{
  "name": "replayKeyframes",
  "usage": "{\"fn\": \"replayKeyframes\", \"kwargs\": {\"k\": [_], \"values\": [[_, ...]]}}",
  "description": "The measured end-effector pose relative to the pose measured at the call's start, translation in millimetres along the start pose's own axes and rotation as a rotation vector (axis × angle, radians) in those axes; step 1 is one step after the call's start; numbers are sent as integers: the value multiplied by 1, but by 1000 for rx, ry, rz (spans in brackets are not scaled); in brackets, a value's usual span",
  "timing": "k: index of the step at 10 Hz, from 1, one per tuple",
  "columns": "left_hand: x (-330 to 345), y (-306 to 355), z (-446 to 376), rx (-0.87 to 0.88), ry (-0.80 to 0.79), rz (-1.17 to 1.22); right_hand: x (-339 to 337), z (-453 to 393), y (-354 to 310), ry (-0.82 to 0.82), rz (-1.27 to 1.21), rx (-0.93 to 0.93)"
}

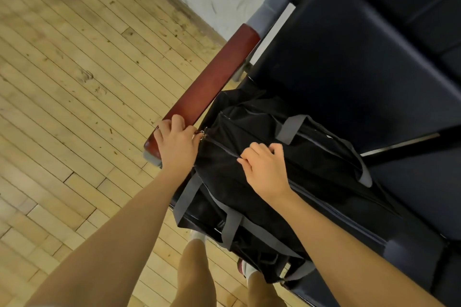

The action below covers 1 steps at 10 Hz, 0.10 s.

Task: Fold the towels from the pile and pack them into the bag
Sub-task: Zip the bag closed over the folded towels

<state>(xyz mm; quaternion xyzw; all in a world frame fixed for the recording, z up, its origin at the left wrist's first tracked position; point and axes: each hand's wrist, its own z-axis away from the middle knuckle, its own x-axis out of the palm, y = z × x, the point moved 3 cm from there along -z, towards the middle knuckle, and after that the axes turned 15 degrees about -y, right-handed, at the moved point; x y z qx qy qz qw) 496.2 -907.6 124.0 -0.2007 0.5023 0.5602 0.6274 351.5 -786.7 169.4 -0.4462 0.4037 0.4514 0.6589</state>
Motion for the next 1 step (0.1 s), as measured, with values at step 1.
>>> {"fn": "replayKeyframes", "kwargs": {"k": [1], "values": [[-13,7,5,55,-39,40,-14,-8,-2,-167,-103,96]]}}
